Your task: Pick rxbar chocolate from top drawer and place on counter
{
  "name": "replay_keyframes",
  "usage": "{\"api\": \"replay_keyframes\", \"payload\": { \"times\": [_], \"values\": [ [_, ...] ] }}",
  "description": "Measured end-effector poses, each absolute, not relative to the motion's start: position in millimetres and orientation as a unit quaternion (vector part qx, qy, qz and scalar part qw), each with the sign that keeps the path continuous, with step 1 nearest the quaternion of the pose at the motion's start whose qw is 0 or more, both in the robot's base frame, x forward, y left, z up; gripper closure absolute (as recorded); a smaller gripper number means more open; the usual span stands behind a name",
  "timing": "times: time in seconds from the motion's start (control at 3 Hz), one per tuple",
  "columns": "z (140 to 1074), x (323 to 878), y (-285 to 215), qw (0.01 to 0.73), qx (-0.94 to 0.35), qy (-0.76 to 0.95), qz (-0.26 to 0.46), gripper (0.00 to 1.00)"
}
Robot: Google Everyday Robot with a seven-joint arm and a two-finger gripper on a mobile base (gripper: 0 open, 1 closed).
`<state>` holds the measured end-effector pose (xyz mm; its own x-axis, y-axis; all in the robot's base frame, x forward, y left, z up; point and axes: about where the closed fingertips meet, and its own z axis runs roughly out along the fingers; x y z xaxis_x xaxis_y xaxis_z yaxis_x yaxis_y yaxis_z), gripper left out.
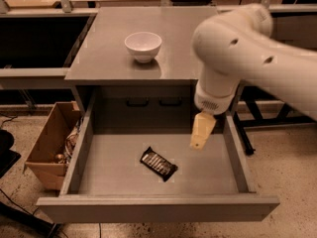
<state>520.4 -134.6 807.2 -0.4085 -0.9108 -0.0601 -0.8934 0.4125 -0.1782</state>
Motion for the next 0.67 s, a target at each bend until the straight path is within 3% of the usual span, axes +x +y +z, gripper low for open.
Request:
{"api": "replay_keyframes", "payload": {
  "times": [0.67],
  "values": [
    [758.9,523.9,-114.2,0.075,-0.465,0.88,-0.06,0.0]
  ]
}}
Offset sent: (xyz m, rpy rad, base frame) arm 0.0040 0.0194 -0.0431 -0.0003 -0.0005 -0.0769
